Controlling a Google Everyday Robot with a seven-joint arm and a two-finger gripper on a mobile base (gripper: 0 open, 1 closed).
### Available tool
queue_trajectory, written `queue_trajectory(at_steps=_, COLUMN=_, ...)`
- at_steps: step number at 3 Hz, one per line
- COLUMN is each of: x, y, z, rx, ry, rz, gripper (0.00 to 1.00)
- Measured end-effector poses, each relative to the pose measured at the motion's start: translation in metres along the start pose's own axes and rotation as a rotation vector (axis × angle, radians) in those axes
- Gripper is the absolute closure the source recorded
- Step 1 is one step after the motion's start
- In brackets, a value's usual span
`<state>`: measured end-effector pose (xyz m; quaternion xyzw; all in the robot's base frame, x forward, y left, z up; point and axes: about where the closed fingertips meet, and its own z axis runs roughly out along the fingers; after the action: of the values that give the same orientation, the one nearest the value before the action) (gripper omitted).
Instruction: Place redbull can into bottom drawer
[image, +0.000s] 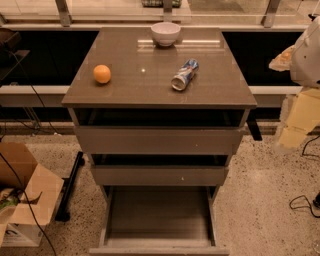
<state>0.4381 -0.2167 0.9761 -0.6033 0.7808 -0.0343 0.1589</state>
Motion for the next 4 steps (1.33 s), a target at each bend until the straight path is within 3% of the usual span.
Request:
queue_trajectory(at_steps=1, x=0.0, y=0.0, z=0.0, rx=0.0, ry=0.0, rz=0.0, gripper=0.0)
queue_trajectory(at_steps=3, x=-0.053, y=-0.051, z=0.027, rx=0.058, ry=-0.051, rz=-0.104, gripper=0.0)
queue_trajectory(at_steps=4, x=-0.069, y=-0.083, z=0.052, rx=0.047, ry=-0.074, rz=-0.096, gripper=0.0)
